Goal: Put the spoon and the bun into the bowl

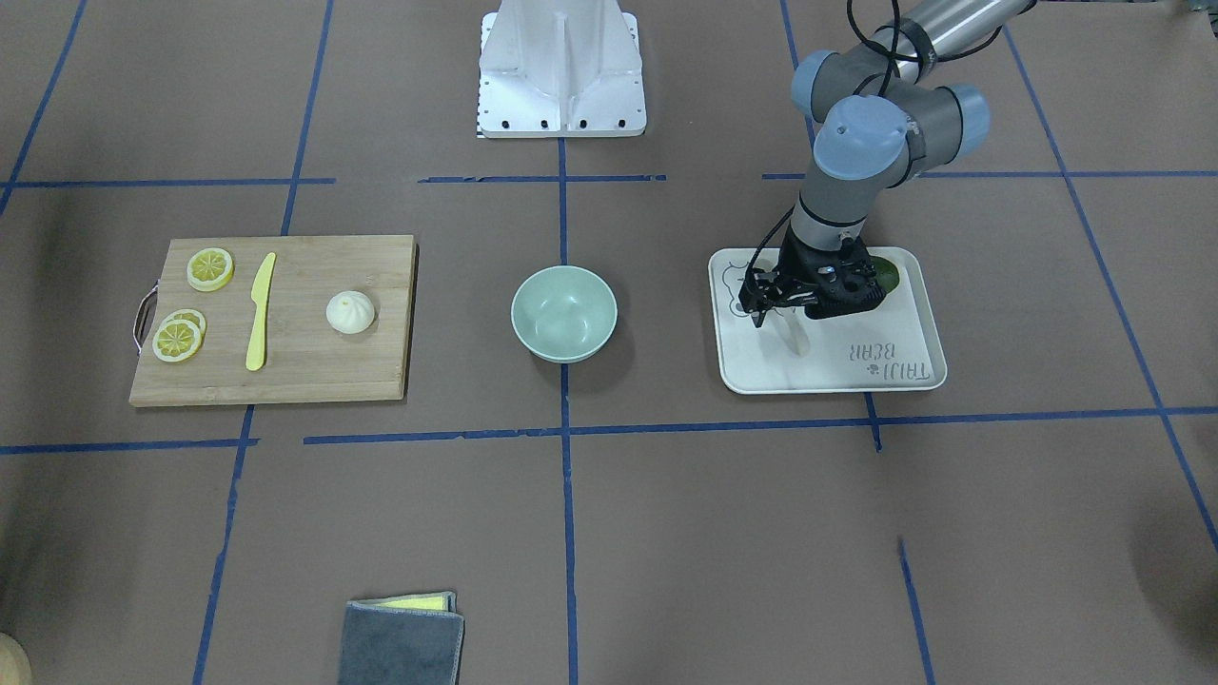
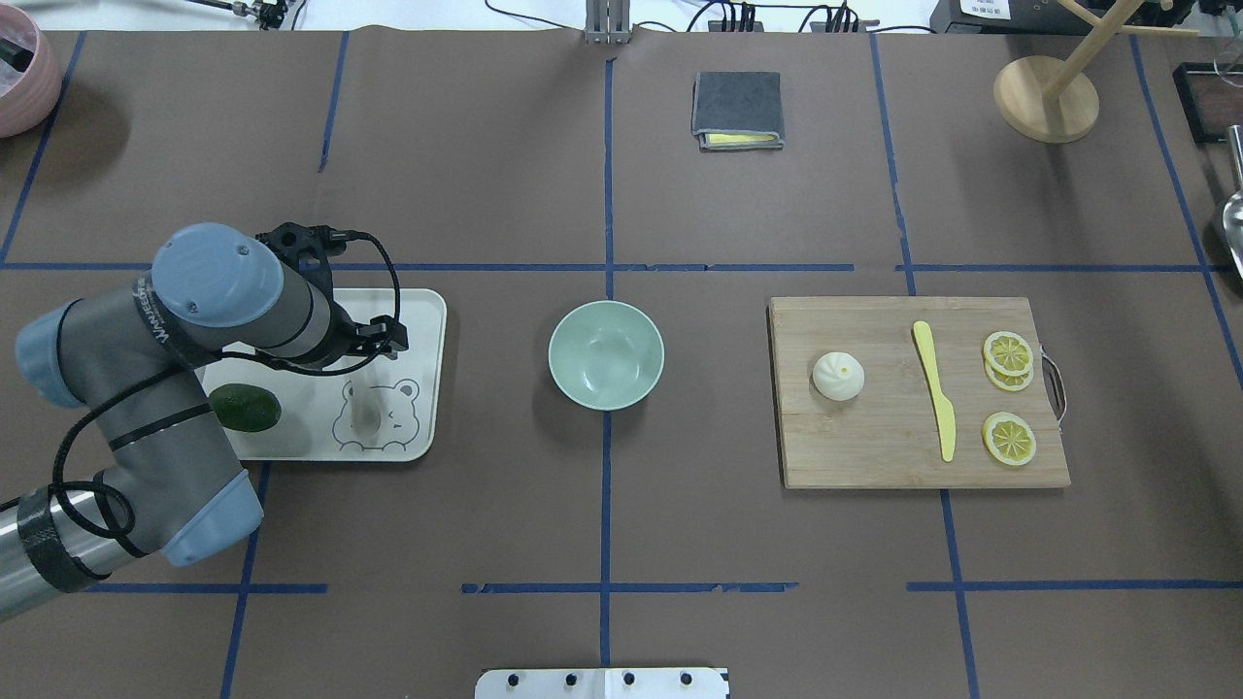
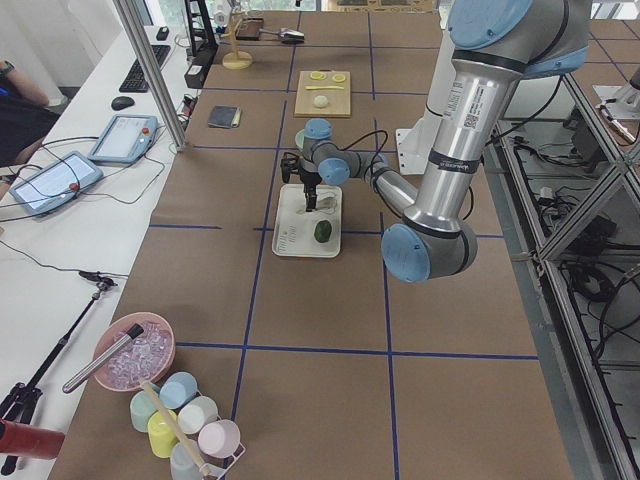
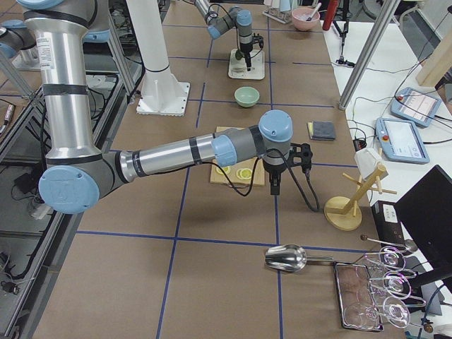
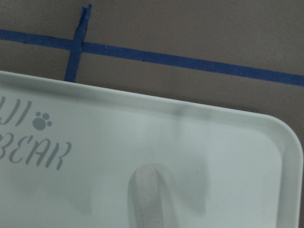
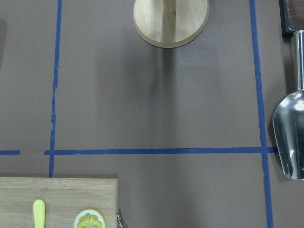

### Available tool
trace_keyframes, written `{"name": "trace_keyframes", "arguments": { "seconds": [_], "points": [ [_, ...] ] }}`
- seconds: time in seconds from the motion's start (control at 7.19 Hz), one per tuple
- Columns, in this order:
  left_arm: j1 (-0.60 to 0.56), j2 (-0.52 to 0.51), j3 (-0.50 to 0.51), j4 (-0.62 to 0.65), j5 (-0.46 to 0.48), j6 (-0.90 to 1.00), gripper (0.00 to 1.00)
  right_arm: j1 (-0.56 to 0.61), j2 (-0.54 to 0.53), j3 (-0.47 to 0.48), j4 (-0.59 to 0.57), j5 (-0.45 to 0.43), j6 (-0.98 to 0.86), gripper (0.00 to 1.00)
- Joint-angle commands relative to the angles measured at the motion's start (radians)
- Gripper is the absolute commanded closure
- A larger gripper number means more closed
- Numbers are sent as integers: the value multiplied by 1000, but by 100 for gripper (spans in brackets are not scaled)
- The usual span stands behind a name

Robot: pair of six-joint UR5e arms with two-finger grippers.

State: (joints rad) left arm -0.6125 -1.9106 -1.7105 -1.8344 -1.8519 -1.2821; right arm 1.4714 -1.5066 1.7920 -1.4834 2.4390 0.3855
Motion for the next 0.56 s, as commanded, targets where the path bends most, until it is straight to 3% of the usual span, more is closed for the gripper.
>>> {"name": "trace_keyframes", "arguments": {
  "seconds": [0.0, 0.28, 0.42],
  "points": [
    [11, -1, 8, -2, 0, 1, 16, -38, 0, 47, 0, 0, 82, 0],
    [11, 1, 5, -2, 2, 1, 46, -52, 5, 56, 0, -1, 95, 0],
    [11, 1, 0, -2, 3, 0, 67, -54, 6, 58, 0, 0, 96, 0]
  ]
}}
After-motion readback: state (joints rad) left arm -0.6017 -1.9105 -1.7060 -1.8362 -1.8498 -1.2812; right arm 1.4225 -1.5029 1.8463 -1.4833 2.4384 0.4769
